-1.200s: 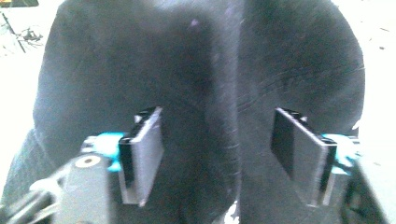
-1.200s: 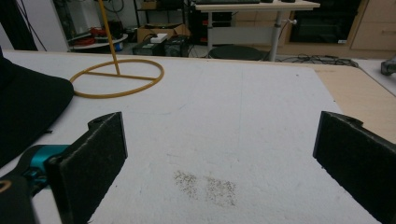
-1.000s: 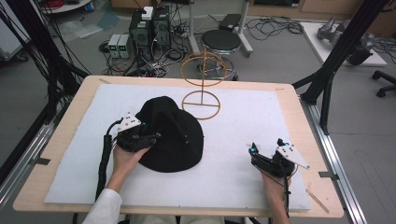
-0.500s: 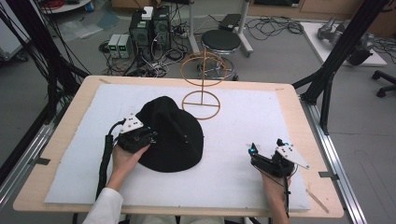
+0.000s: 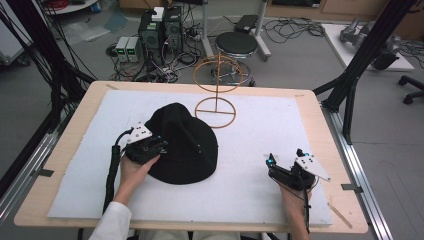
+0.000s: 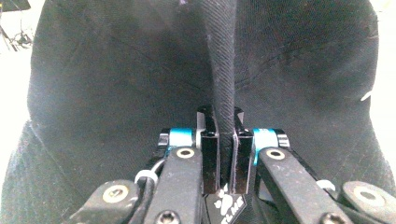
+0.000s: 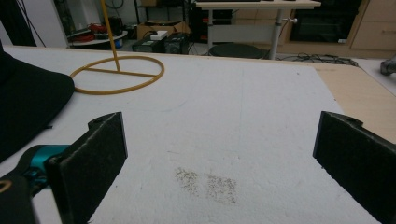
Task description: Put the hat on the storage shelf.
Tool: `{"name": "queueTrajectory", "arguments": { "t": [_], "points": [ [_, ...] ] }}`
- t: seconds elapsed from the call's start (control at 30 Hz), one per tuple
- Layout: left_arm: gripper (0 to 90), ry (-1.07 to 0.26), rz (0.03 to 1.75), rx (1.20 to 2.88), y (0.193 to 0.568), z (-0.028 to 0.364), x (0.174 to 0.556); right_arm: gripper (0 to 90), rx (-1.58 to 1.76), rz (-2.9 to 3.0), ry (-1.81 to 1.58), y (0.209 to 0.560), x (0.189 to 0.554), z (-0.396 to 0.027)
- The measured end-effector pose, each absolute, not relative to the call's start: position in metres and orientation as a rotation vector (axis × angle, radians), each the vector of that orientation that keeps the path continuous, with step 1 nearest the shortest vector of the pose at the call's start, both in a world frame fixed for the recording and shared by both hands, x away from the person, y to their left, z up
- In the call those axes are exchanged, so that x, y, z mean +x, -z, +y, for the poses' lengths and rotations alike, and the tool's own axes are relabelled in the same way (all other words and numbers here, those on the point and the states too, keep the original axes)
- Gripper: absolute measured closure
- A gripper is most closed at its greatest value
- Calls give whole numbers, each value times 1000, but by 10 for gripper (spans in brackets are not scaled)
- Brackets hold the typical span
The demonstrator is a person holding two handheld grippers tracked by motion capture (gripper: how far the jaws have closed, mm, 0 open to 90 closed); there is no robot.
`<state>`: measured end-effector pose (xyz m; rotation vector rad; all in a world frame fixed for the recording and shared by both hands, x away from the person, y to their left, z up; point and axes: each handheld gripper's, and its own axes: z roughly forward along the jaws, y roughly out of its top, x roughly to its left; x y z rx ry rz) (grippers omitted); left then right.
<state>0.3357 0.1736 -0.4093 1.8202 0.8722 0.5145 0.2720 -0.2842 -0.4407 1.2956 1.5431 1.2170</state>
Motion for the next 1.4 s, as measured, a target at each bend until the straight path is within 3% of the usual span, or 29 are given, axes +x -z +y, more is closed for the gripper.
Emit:
{"name": "queueTrajectory", "arguments": {
  "t": [0.37,0.73,0.97,1.4],
  "points": [
    [857,-563,869,1802,403,175,329,19,1285,1565,-1221,441,272,-281],
    [856,-595,874,1696,392,186,323,19,1293,1551,-1228,441,272,-283],
    [856,-544,824,1576,380,193,314,19,1288,1549,-1230,441,272,-283],
    [857,-645,760,1439,352,208,299,19,1291,1543,-1240,440,272,-284]
  ]
}}
